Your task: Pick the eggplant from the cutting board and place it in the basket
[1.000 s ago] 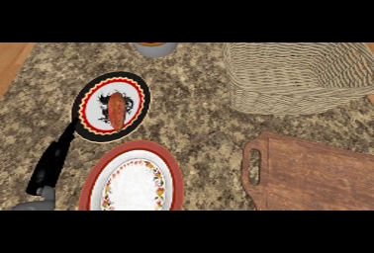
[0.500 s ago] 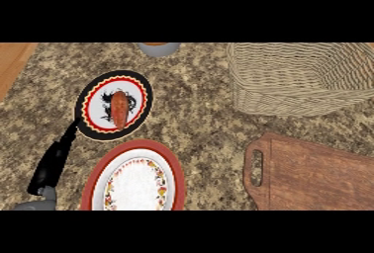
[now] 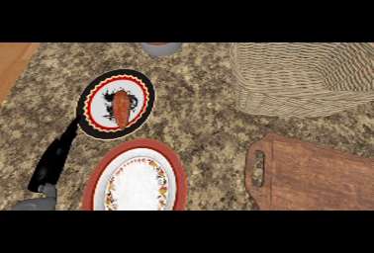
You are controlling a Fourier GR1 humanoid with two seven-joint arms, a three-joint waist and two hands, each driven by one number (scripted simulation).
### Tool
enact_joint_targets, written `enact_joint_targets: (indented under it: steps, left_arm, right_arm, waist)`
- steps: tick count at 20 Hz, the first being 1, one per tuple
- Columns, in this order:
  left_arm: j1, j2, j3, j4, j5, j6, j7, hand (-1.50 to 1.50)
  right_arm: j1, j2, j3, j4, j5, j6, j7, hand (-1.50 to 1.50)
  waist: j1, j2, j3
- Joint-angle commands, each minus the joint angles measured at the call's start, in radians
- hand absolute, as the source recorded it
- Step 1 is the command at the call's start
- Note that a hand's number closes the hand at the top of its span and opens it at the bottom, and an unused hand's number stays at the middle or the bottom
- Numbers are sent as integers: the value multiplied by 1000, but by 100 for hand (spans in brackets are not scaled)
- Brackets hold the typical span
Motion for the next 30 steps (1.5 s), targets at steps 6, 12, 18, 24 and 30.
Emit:
enact_joint_targets:
  steps: [6, 12, 18, 24, 30]
  left_arm:
    - [-1, -26, -8, 63, -22, 37, -60, 0]
    - [-25, -4, 11, 72, -9, 14, -49, 0]
    - [-45, -1, 2, 86, -32, 24, -44, 0]
    - [43, 10, -1, -44, 1, -27, -14, 0]
    - [46, 0, 12, -14, 10, -16, -32, 0]
  right_arm:
    - [-161, 82, 190, 153, 88, -47, 48, 150]
    - [-257, 119, 265, 284, 198, -77, 50, 150]
    - [-267, 212, 345, 487, 351, -228, -31, -150]
    - [-316, 271, 314, 580, 368, -311, -81, -150]
    - [-321, 296, 180, 611, 334, -496, -103, -150]
  waist:
    - [-2, 1, 0]
    - [-4, 0, 0]
    - [1, 3, 1]
    - [3, 0, 1]
    - [3, 1, 1]
